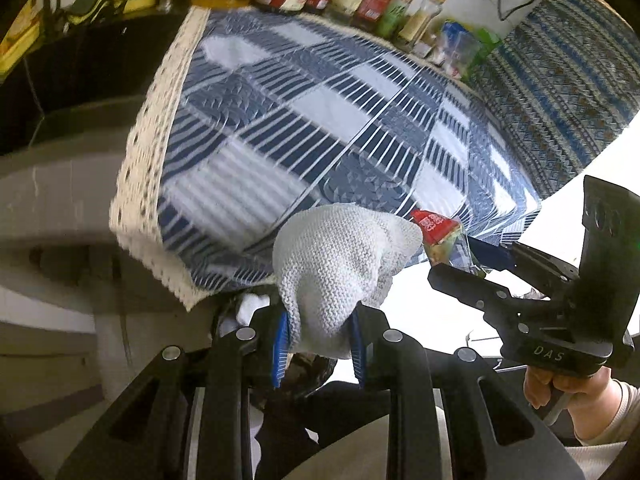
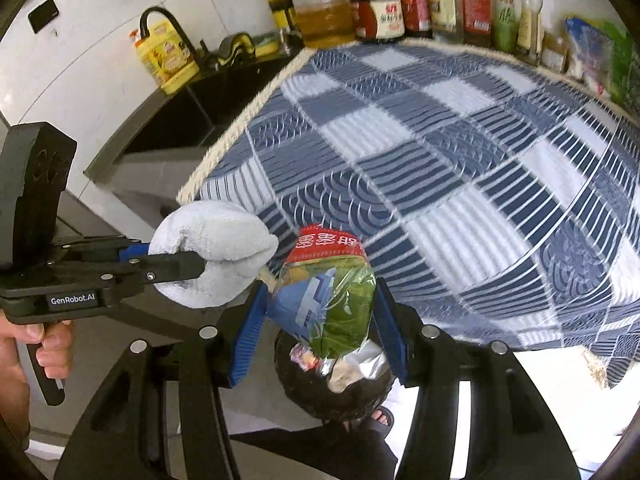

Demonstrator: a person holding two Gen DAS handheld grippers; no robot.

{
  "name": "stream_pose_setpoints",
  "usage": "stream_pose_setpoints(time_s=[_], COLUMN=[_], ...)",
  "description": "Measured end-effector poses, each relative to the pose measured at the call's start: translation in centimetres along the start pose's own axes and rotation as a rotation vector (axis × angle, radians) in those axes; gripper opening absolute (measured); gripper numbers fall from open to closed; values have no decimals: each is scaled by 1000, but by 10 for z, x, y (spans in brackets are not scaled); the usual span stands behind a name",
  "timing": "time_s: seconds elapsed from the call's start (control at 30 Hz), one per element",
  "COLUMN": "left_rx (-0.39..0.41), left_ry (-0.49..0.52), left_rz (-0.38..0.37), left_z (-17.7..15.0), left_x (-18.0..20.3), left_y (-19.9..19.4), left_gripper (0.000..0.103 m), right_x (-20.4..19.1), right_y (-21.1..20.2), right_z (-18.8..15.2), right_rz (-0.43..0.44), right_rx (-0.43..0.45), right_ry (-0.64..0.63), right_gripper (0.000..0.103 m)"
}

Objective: Collect trash
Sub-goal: 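Carry the held tissue and snack packet down over the black bin, then open both grippers over the black bin to drop tissue and packet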

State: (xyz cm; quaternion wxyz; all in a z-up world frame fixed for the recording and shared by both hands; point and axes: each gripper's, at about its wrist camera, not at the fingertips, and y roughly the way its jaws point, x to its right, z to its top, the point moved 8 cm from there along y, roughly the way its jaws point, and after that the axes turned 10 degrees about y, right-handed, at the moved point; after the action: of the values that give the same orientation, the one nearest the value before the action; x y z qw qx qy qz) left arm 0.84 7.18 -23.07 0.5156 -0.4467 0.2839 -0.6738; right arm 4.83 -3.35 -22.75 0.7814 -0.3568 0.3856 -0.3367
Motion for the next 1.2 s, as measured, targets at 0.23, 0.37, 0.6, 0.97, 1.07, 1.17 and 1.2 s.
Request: stream_pose_setpoints(time_s=[0.23,0.37,0.6,0.97,1.07,1.17,1.2], left_rx=[-86,-135,-213,-307,-324,-339,-342], left_ry=[-73,-102,-168,-243,-252,-265,-268], left_rz=[5,4,-3,-10,-10,-10,-11], left_z=[-30,-50,-85,-127,-134,-139,-141], left_x=[-11,-12,-20,-36,-39,-44,-45], left_y=[30,48,80,126,135,142,144], left_gripper=[24,24,24,24,24,24,24], right_x=[12,20,33,44,44,44,44], right_y=[29,41,65,104,114,122,125], right_z=[-28,-44,-75,-119,-128,-135,-137], right_rz=[27,30,28,26,18,14,14], right_rx=[-108,-160,-255,-366,-389,-406,-413], right_ry=[22,34,50,80,88,103,111], right_gripper=[54,54,54,54,54,54,54])
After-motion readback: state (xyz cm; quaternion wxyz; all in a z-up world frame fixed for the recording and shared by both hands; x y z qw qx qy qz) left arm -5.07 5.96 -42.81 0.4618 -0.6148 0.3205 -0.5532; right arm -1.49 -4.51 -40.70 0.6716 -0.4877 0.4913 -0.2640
